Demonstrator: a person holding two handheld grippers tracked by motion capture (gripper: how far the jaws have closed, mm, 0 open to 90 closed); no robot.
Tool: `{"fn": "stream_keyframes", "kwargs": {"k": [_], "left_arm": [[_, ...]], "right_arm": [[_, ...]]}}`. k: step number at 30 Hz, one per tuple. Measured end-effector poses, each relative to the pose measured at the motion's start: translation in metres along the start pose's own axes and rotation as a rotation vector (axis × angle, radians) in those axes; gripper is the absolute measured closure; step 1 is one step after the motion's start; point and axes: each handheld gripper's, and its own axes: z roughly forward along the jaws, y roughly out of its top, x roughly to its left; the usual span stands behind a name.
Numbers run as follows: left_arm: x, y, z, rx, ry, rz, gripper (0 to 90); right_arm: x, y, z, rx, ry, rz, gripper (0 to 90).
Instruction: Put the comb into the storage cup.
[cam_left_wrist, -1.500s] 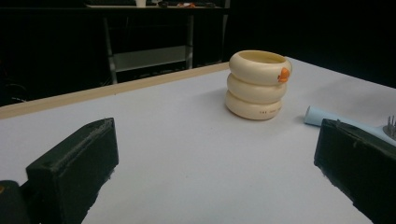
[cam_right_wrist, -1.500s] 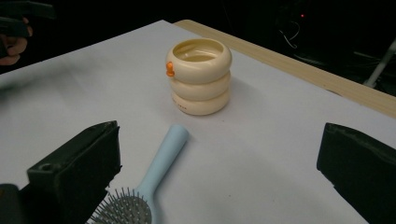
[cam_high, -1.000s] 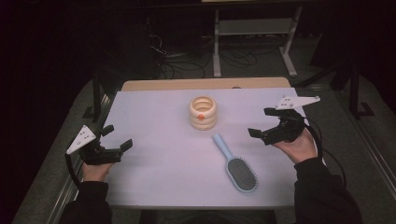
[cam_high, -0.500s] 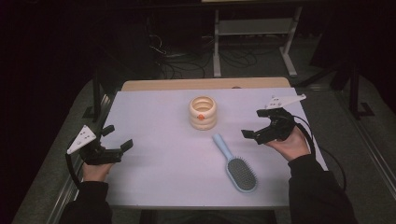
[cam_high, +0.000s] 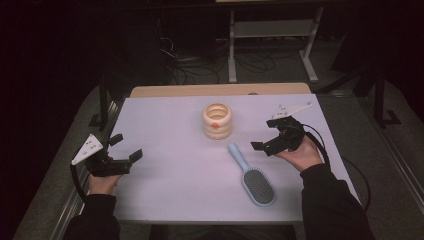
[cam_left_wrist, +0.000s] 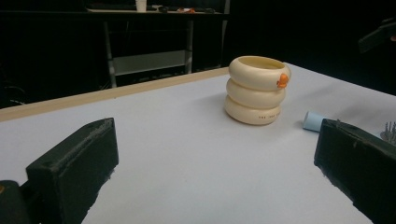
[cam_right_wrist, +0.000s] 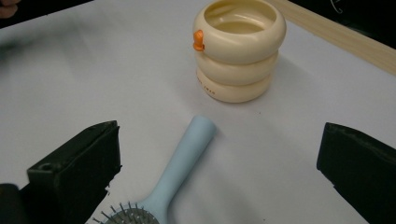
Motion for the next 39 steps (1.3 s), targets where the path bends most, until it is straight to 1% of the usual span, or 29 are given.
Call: {"fn": "stream_keyframes", "kwargs": {"k": [4,9,15,20,23,30,37,38,39], "left_arm": [[0.000,0.000,0.000,0.005,-0.001,0.002,0.0],[0.000,0.000,0.001,0.006,-0.005,0.004,0.0],[0.001,0.000,0.001,0.000,-0.005,-0.004,0.0],[0.000,0.000,0.001,0.006,-0.009,0.002,0.0],[0.001,0.000,0.001,0.005,-0.010,0.000,0.0],[0.001,0.000,0.002,0.011,-0.012,0.001,0.0],[0.001,0.000,0.003,0.011,-0.013,0.001,0.0],[0.001,0.000,0.003,0.011,-0.014,0.002,0.0],[0.001,0.000,0.003,0.011,-0.015,0.002,0.0]], "right_arm": [[-0.001,-0.001,0.008,0.010,0.010,0.011,0.0],[-0.001,-0.001,0.017,0.026,0.020,0.011,0.0],[-0.001,-0.004,0.029,0.054,0.036,0.009,0.0],[-0.001,-0.008,0.039,0.078,0.052,0.017,0.0],[-0.001,-0.009,0.045,0.085,0.062,0.014,0.0],[0.002,-0.012,0.060,0.125,0.079,-0.002,0.0],[0.003,-0.014,0.068,0.144,0.098,-0.001,0.0],[0.004,-0.014,0.069,0.147,0.099,-0.004,0.4],[0.004,-0.015,0.070,0.149,0.113,-0.003,3.9]]}}
